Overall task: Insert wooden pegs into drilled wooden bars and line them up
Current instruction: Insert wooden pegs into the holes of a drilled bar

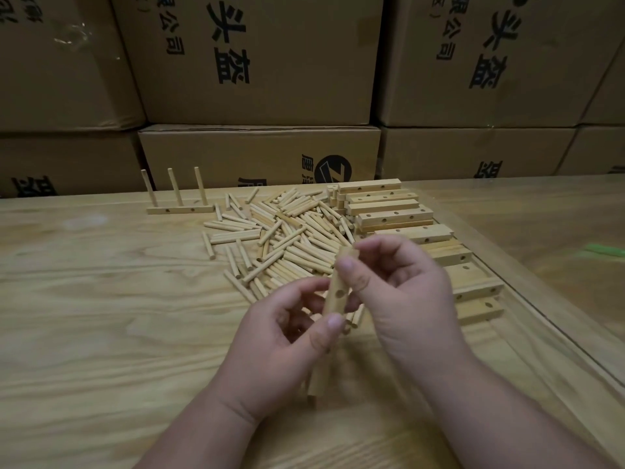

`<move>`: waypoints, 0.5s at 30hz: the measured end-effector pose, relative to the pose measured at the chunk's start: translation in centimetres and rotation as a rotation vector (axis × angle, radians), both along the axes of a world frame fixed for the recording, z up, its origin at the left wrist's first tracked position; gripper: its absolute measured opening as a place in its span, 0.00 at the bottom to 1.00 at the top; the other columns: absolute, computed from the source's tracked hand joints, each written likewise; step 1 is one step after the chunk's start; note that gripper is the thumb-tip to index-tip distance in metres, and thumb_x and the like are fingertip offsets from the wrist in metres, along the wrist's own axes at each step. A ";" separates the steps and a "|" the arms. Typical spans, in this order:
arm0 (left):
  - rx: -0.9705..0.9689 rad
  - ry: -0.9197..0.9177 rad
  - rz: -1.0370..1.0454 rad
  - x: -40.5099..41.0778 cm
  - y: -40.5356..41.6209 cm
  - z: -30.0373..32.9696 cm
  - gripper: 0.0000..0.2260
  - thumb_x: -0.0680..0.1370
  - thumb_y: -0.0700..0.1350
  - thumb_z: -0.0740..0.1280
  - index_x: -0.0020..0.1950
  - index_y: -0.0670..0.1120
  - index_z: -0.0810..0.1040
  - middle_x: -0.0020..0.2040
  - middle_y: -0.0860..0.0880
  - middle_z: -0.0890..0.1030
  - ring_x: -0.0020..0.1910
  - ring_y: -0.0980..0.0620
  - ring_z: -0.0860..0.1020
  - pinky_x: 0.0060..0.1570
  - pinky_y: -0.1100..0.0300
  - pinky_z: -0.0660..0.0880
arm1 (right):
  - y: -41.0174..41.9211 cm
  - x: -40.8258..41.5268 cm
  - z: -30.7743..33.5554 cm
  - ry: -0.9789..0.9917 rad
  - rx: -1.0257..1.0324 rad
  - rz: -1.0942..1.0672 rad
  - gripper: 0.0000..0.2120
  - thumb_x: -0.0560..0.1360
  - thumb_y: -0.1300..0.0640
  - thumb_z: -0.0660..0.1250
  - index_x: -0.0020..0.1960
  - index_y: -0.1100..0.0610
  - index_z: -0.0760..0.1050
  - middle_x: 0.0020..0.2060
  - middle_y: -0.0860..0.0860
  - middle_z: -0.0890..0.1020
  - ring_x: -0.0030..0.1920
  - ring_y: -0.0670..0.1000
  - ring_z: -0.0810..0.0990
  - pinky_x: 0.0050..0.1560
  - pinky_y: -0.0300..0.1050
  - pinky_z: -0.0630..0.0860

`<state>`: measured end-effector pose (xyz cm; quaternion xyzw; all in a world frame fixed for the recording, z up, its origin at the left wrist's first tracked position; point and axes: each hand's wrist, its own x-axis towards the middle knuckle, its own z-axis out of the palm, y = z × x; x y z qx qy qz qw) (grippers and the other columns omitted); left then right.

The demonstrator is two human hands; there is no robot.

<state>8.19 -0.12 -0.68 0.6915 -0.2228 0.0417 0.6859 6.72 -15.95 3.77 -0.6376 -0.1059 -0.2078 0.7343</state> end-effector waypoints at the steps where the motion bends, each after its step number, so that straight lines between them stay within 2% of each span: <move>1: -0.022 0.040 0.018 0.1 -0.1 0.0 0.18 0.69 0.53 0.77 0.57 0.52 0.83 0.43 0.44 0.85 0.36 0.43 0.83 0.36 0.56 0.80 | 0.5 0.3 -0.4 0.004 0.014 0.003 0.09 0.67 0.56 0.77 0.47 0.52 0.81 0.42 0.53 0.85 0.40 0.48 0.85 0.34 0.39 0.80; 3: -0.076 0.109 0.082 0.5 -0.1 0.1 0.15 0.71 0.50 0.77 0.55 0.48 0.82 0.36 0.43 0.85 0.29 0.48 0.80 0.30 0.58 0.78 | 1.1 0.7 -1.3 -0.026 -0.029 -0.040 0.09 0.74 0.52 0.74 0.52 0.51 0.80 0.44 0.51 0.85 0.41 0.47 0.85 0.34 0.37 0.79; 5: -0.171 0.171 0.176 0.9 0.1 0.2 0.13 0.75 0.50 0.74 0.56 0.46 0.80 0.34 0.43 0.83 0.26 0.49 0.78 0.25 0.57 0.75 | 1.0 1.1 -2.3 -0.105 -0.220 -0.138 0.06 0.79 0.47 0.67 0.54 0.46 0.77 0.45 0.47 0.84 0.44 0.48 0.83 0.39 0.39 0.79; 7: -0.305 0.204 0.263 1.5 0.7 0.3 0.10 0.82 0.48 0.65 0.56 0.44 0.81 0.34 0.43 0.81 0.24 0.48 0.76 0.23 0.59 0.72 | 0.6 1.6 -3.2 -0.157 -0.504 -0.237 0.05 0.78 0.49 0.65 0.54 0.44 0.77 0.44 0.41 0.81 0.47 0.46 0.80 0.46 0.41 0.77; 10: -0.479 0.285 0.338 2.2 1.5 0.6 0.14 0.85 0.47 0.57 0.56 0.44 0.82 0.33 0.43 0.79 0.22 0.49 0.72 0.21 0.62 0.68 | 0.7 2.6 -3.9 -0.184 -0.868 -0.311 0.07 0.76 0.52 0.65 0.53 0.48 0.79 0.45 0.38 0.78 0.52 0.43 0.76 0.55 0.47 0.74; 12: -0.568 0.372 0.324 2.5 1.7 0.8 0.15 0.85 0.50 0.56 0.55 0.46 0.82 0.33 0.45 0.77 0.22 0.50 0.70 0.20 0.62 0.66 | 1.0 3.0 -4.2 -0.126 -1.042 -0.291 0.09 0.75 0.46 0.64 0.53 0.45 0.79 0.49 0.38 0.76 0.56 0.45 0.72 0.59 0.49 0.69; 15: -0.627 0.421 0.295 2.7 1.8 0.9 0.17 0.85 0.52 0.54 0.55 0.47 0.81 0.31 0.46 0.77 0.21 0.51 0.69 0.20 0.63 0.64 | 1.3 3.1 -4.9 0.022 -1.254 -0.234 0.17 0.73 0.35 0.60 0.57 0.39 0.78 0.56 0.37 0.70 0.63 0.44 0.63 0.65 0.50 0.55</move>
